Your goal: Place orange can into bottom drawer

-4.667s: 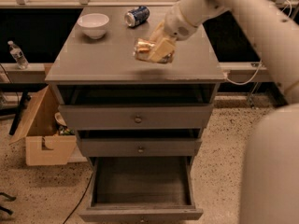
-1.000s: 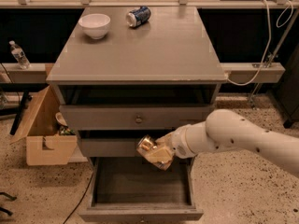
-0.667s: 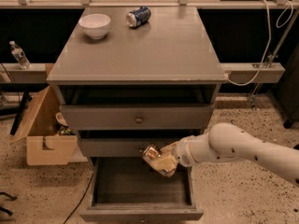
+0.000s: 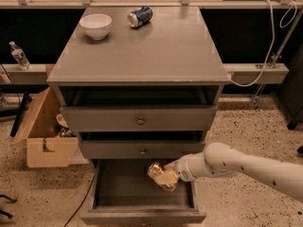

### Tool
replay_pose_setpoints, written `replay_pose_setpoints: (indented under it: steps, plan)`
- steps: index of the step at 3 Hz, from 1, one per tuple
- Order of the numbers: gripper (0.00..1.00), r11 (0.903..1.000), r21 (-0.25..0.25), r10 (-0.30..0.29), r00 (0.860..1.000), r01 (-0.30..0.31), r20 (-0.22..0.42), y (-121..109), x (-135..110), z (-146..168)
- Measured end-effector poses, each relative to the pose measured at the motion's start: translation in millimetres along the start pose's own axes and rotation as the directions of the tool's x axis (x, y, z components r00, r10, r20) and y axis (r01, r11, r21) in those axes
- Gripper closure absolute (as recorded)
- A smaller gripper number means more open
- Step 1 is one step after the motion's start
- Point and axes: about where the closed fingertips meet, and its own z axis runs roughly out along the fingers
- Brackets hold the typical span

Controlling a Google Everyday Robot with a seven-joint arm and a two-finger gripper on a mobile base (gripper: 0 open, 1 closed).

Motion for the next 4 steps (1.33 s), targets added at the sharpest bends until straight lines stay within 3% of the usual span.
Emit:
replay_pose_setpoints:
  steps: [1,2,4]
  plan:
    - [1.0,1.0,0.0,0.0,1.0,0.0,0.0,0,0,0]
    - [1.0,0.9997,0.014,0.022,1.0,-0.022,-0.011,-18,17,14]
    - [1.0,0.9913,0.099,0.092,0.994,-0.086,-0.053,-77,86,49]
